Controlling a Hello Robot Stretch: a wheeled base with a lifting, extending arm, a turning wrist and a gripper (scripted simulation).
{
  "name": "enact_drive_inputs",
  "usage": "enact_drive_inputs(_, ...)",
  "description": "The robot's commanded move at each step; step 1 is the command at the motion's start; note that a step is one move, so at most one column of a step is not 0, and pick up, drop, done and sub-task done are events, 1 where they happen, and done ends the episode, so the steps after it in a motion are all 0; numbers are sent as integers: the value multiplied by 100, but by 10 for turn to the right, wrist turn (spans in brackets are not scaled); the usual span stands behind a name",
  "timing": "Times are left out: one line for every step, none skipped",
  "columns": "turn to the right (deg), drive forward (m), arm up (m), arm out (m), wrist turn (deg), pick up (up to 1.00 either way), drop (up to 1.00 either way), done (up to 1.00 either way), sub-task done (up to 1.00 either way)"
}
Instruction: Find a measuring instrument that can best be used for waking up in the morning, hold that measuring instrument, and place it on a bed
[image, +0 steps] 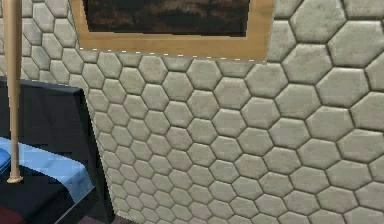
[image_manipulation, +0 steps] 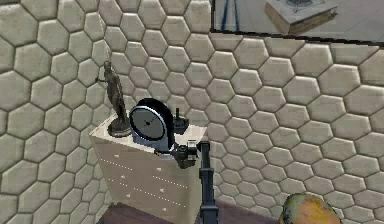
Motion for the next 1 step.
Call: enact_drive_inputs(0, 0, 10, 0, 0, 0, 0, 0, 0)
